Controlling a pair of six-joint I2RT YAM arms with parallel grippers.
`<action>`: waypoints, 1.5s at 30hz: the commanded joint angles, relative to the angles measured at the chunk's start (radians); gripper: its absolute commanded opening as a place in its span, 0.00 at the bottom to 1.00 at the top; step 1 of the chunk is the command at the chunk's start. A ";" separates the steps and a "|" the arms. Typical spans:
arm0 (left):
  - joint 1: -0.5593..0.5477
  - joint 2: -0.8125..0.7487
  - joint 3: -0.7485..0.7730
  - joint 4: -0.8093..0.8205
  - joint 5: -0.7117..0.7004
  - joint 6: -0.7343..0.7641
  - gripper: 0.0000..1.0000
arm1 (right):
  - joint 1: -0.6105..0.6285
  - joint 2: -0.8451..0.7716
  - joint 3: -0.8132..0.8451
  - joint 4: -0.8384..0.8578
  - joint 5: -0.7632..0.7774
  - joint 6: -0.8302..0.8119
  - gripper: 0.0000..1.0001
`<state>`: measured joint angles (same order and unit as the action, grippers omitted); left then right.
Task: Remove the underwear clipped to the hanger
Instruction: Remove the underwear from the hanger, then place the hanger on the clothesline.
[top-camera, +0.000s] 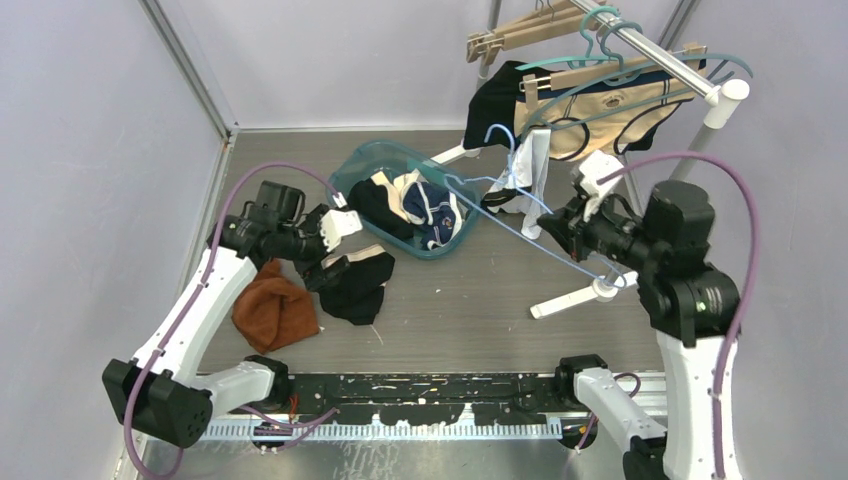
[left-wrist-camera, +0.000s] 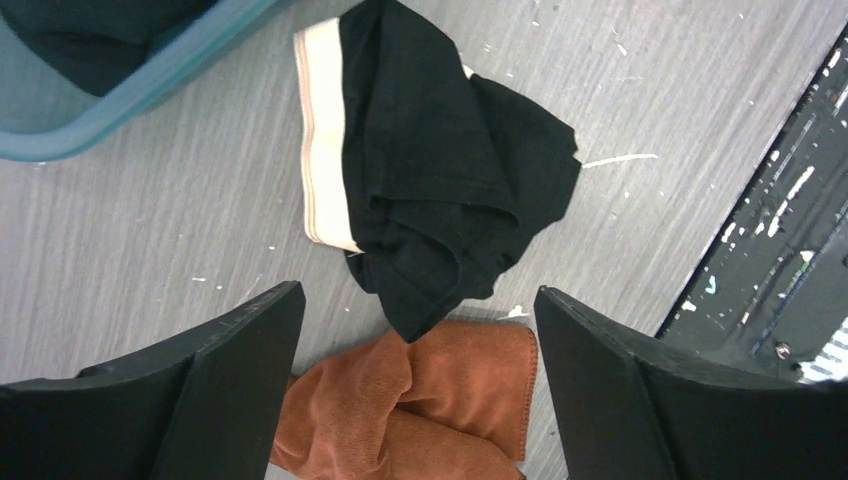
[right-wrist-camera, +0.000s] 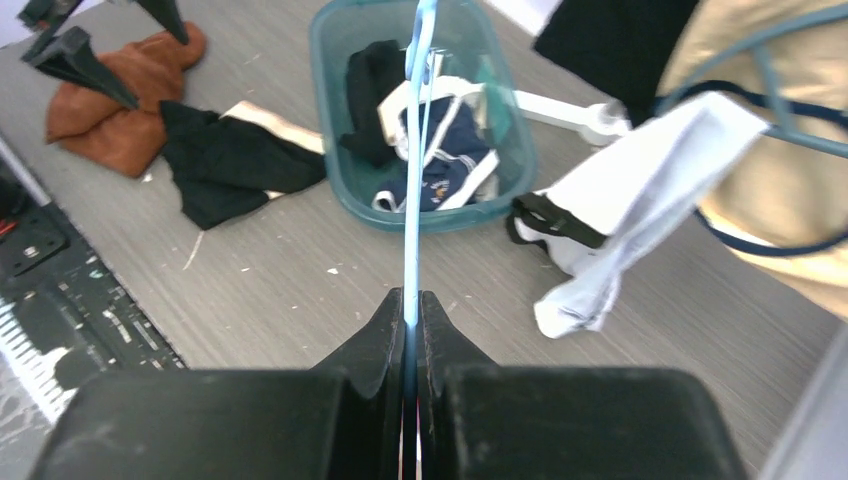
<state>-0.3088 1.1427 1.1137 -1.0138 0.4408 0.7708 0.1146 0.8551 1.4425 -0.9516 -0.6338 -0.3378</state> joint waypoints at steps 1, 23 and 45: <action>-0.004 -0.059 -0.009 0.108 -0.009 -0.018 0.91 | -0.052 -0.084 0.108 -0.073 0.113 -0.019 0.01; -0.004 -0.053 -0.014 0.224 0.001 -0.066 0.99 | -0.306 -0.102 0.189 -0.067 0.643 0.124 0.01; -0.004 -0.047 -0.035 0.240 0.014 -0.068 0.99 | -0.343 -0.013 0.148 0.165 0.808 0.360 0.01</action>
<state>-0.3096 1.0996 1.0725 -0.8185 0.4335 0.7139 -0.2211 0.7998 1.5810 -0.9417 0.1123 -0.0414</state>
